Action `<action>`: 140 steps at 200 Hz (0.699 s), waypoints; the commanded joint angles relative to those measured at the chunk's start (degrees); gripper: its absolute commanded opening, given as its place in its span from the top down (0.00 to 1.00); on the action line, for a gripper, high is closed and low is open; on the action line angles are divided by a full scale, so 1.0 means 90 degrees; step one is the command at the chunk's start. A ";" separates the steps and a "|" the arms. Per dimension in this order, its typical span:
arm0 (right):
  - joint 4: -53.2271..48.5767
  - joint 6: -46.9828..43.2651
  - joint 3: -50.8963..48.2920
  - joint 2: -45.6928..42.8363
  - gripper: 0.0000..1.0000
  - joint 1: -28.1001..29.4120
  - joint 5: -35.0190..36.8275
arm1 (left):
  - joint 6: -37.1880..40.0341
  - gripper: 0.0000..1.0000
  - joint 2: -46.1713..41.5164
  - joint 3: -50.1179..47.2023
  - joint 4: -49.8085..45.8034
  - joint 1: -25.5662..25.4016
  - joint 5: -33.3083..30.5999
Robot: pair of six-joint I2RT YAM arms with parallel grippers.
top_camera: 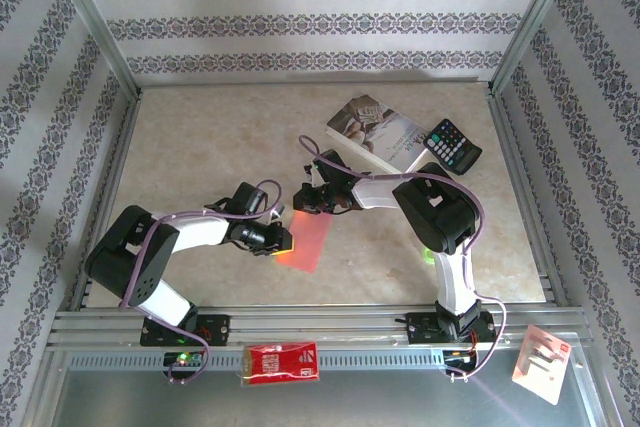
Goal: Fold a paper plane with a square sheet of paper (pick it up from the middle)
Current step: First fold in half a square sheet of paper at the center of the table.
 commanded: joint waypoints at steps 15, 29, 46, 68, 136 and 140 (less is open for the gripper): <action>-0.0029 -0.0273 -0.0224 0.0193 0.98 -0.0064 0.0090 | -0.0270 0.64 -0.0462 0.0179 -0.0134 0.0086 0.0012; -0.0013 -0.0283 -0.0252 0.0221 0.98 -0.0062 0.0070 | -0.0361 0.62 -0.0519 0.0307 0.0064 0.0137 0.0002; 0.0029 -0.0273 -0.0300 0.0237 0.99 -0.0070 0.0064 | -0.0448 0.62 -0.0483 0.0463 0.0244 0.0271 -0.0012; 0.0073 -0.0265 -0.0354 0.0233 0.99 -0.0094 0.0047 | -0.0402 0.75 -0.0259 0.0638 0.0328 0.0395 -0.0183; 0.0105 -0.0258 -0.0406 0.0228 1.00 -0.0129 0.0032 | -0.0305 1.00 0.0919 0.1256 0.0587 0.0437 -0.0061; 0.0105 -0.0259 -0.0408 0.0218 1.00 -0.0128 0.0030 | -0.0287 1.00 0.0967 0.1269 0.0590 0.0444 -0.0068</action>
